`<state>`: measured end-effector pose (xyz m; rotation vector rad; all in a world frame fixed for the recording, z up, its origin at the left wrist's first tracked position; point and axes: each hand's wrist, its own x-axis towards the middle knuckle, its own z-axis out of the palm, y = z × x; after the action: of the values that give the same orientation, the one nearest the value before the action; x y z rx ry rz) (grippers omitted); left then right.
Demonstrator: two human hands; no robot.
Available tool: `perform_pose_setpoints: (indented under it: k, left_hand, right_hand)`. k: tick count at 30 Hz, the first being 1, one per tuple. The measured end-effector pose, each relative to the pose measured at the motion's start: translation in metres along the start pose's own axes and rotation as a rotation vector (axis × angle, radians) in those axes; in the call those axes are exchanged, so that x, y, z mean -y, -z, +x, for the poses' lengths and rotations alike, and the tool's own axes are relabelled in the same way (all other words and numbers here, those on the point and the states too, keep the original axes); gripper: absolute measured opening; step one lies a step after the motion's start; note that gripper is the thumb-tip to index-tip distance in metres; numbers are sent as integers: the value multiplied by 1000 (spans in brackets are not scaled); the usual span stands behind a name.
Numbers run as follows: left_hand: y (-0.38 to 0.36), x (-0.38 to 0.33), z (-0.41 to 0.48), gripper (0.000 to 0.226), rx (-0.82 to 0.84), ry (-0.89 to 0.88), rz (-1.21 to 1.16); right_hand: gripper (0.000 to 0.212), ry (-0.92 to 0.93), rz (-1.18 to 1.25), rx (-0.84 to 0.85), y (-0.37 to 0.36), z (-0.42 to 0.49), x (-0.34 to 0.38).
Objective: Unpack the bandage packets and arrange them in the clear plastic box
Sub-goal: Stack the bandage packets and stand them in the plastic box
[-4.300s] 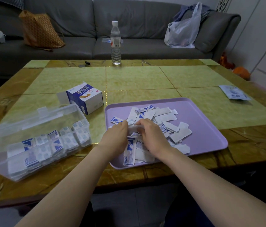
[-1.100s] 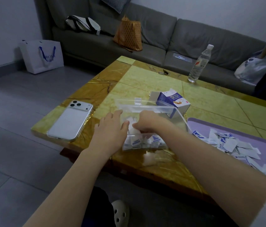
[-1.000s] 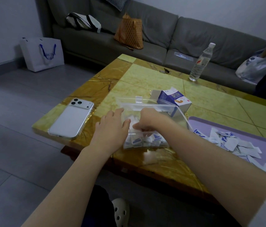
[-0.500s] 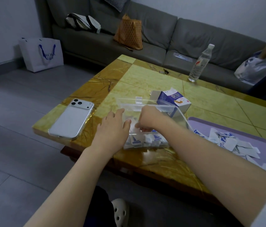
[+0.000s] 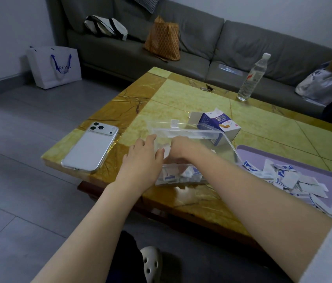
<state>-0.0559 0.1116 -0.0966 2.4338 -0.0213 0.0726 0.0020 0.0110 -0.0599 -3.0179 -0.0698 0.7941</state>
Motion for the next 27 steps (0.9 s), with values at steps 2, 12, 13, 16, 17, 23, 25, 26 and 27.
perform_pose_setpoints:
  k: [2,12,13,16,17,23,25,26,27]
  left_hand:
    - [-1,0,0,50,7,3,-5]
    - [0,-1,-1,50,25,7,-29]
    - [0,0,-1,50,27,9,-28]
    - [0,-1,-1,50,28,7,-28]
    - [0,-1,-2,50,30,8,-29]
    - [-1,-1,-2,50,24,20,-17]
    - [0,-3,-3,49,16,27,-2]
    - [0,-4,-4,47,1,33,16]
    - [1,-6,-4,45,-26,35,43]
  right_hand:
    - [39,-17,-14,0,-1,-1,0]
    - [38,13,61,-205,-7,5,-11]
    - [37,11,58,-212,-7,6,-13]
    - [41,16,50,-228,-7,5,-15]
    - [42,16,48,-227,-8,4,-15]
    - [40,12,-56,-289,-8,0,-20]
    - [38,31,-58,-362,-7,-4,-23]
    - [38,50,-25,-411,-6,-6,-25]
    - [35,79,31,-465,-6,-9,-28]
